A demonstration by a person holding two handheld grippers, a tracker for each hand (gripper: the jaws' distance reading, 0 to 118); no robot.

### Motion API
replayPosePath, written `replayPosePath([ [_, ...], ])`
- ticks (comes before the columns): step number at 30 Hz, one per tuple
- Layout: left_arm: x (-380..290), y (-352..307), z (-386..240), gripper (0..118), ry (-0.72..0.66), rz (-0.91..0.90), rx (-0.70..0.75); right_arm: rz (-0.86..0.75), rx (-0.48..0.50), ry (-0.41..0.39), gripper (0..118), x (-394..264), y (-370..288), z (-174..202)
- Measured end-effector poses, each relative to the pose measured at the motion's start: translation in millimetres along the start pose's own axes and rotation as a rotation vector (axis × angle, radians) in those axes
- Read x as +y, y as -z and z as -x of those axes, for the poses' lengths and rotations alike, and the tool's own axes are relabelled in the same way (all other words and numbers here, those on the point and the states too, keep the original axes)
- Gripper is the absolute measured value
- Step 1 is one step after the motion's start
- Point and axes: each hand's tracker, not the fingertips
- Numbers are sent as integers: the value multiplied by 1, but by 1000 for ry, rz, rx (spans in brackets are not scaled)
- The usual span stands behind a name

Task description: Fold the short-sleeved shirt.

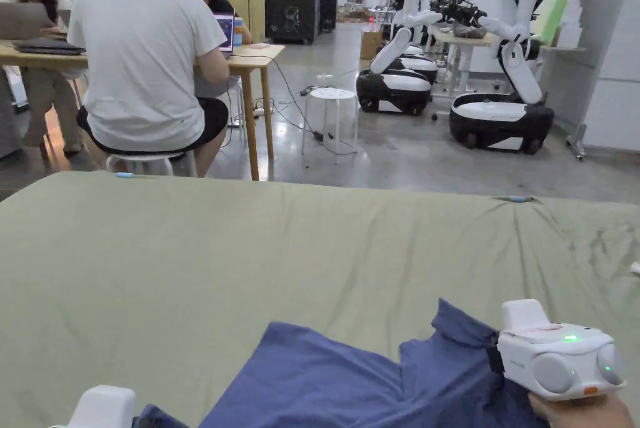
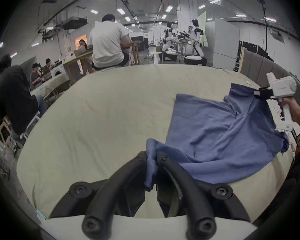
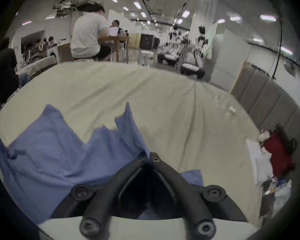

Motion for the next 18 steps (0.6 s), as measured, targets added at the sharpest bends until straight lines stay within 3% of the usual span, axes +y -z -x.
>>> replayPosePath([
  [5,54,1,1,7,54,-73,43,-117,-47,-72,0,37,-72,3],
  [14,176,-11,18,6,54,-240,188,-310,-229,-121,0,127,-149,-38],
  [18,235,-11,21,6,51,-297,236,-383,-237,-52,0,171,-167,-60],
])
